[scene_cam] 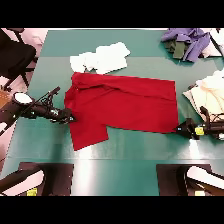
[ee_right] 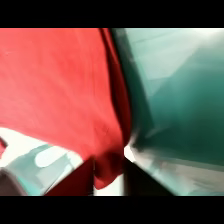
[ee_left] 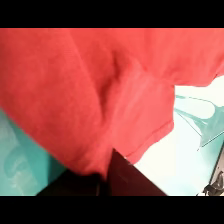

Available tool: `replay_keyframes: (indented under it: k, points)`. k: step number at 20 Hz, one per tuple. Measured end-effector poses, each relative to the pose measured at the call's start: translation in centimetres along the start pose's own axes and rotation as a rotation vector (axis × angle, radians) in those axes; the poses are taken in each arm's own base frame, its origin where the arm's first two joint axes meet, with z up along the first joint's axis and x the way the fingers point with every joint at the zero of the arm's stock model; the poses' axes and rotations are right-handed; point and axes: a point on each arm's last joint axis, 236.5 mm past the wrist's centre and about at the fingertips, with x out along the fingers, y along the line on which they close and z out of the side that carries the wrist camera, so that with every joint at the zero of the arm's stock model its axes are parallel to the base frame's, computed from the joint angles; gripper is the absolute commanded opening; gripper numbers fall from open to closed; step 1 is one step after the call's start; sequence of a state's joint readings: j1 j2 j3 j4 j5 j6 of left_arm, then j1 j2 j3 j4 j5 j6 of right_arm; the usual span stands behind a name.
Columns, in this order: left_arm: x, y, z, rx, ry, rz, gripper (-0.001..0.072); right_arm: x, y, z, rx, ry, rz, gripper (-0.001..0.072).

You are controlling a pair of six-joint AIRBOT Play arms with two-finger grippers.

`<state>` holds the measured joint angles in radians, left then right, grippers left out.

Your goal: Fold the shirts.

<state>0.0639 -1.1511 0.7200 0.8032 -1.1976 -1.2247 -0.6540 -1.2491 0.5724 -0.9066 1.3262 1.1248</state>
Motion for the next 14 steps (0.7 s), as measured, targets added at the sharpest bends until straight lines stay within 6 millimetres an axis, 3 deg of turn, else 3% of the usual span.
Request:
replay_keyframes:
  k: [3, 6, 12, 14]
  points:
    - [-0.4, -1.0, 0.3, 0.002, -0.022, -0.028, 0.0024, -0.1, 2.1, 1.2, -0.076, -0.033, 0.019, 0.0024]
    - [-1.9, -2.4, 2.2, 0.027, -0.110, -0.037, 0.0024, -1.4, 4.8, 2.6, -0.171, -0.091, 0.022, 0.0024]
    - [-7.0, -5.6, 10.3, 0.049, -0.442, -0.056, 0.0023, -5.1, 11.4, 6.4, -0.340, -0.268, -0.004, 0.0024]
    - [-7.8, -6.1, 12.6, 0.047, -0.539, -0.053, 0.0023, -5.8, 13.5, 8.3, -0.377, -0.320, -0.008, 0.0024]
